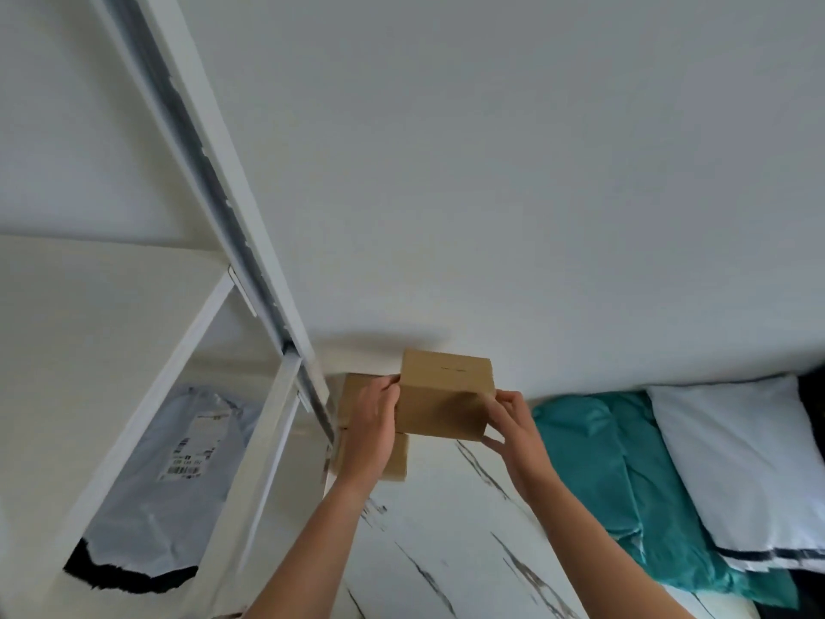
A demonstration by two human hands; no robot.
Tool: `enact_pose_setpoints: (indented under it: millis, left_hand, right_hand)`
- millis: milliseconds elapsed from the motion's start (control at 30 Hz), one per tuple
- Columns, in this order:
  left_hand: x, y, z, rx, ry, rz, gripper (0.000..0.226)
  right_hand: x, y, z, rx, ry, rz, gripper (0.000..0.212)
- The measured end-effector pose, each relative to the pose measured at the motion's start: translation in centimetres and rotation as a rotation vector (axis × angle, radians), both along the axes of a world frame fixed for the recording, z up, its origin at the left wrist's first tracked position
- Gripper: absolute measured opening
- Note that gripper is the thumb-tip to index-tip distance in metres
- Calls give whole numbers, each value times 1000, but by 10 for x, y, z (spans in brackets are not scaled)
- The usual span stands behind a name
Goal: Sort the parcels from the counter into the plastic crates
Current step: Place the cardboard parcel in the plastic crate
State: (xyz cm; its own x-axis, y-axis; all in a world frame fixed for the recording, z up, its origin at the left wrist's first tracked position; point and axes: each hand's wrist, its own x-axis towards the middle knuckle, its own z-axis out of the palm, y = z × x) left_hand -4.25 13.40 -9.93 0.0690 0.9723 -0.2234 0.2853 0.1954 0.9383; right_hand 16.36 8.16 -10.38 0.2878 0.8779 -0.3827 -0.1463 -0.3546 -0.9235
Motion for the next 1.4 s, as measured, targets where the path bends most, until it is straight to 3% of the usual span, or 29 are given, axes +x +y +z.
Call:
enact_pose_setpoints:
  millis: [100,300,400,500,633,833,1000,1067,1200,1400]
  left_hand:
    - [24,-22,33,70,-74,-20,24]
    - [72,-81,124,404,-120,-28,38]
    - [91,-111,161,659,-72,-23,41]
    - [104,-128,173,753,-66,-24,43]
    - [114,-130,166,699,-152,-68,42]
    - [119,-90,130,337,-205,-164,50]
    - [105,-74,117,118,-295,-187,65]
    - [95,-76,123,137,-352,-231,70]
    - [86,-83,141,255,-416,-230,60]
    - [84,-87,151,314,-233,-215,51]
  right_hand:
    - [30,-28,34,136,-70,19,42]
    - [80,-84,115,437,-243,-67,37]
    - [100,-110,153,600,-235,-95,29]
    - [113,-127,170,665,-231,-64,28]
    - [118,-130,166,646,-225,-117,25]
    - [114,-111,125,429,-252,-105,16]
    - [105,-123,119,383,-324,-46,38]
    - [101,-129,129,438,-287,-61,44]
    - [94,-136,151,564,-168,-53,54]
    - [90,-128,151,557,-139,-76,57]
